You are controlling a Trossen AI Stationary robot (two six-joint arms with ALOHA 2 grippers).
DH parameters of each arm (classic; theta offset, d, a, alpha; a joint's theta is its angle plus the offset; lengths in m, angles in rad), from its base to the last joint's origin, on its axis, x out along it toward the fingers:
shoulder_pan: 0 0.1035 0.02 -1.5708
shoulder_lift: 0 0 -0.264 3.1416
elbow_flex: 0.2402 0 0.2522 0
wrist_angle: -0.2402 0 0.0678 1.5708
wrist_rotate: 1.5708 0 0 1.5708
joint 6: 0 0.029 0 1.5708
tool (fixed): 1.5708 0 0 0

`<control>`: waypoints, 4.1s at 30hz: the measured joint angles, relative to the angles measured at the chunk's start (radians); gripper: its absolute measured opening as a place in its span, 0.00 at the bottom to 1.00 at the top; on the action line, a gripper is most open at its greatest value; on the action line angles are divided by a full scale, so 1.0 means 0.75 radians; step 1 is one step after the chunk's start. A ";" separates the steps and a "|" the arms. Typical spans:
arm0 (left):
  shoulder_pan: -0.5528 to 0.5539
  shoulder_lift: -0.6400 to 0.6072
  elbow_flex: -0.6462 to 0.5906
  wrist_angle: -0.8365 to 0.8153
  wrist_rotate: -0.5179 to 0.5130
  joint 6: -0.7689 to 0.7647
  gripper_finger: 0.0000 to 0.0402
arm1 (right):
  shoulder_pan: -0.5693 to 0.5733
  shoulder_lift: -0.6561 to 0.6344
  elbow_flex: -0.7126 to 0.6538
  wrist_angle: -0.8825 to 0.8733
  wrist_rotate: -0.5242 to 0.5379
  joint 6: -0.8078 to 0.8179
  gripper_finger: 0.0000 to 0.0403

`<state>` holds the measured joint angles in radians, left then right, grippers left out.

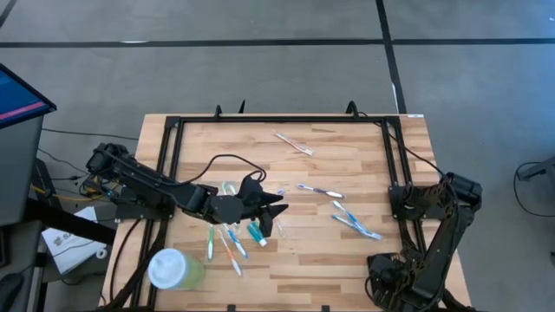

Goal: Pick & Place toothbrushing station
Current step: Put the right blue mouthwash bottle into the black organizer

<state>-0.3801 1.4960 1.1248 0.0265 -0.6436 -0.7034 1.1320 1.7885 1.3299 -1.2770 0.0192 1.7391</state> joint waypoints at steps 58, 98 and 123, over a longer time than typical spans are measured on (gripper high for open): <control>0.000 0.000 0.000 0.000 0.000 0.000 0.40 | 0.014 -0.001 -0.072 0.084 -0.065 0.075 0.36; 0.000 0.000 0.000 0.000 0.000 0.002 0.40 | -0.010 -0.003 -0.032 0.063 -0.104 0.006 0.53; 0.000 0.000 0.000 0.000 0.000 0.015 0.40 | -0.013 -0.004 -0.030 0.060 -0.110 0.055 0.44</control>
<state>-0.3801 1.4960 1.1248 0.0265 -0.6435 -0.6922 1.1221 1.7859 1.3075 -1.2317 -0.0635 1.7805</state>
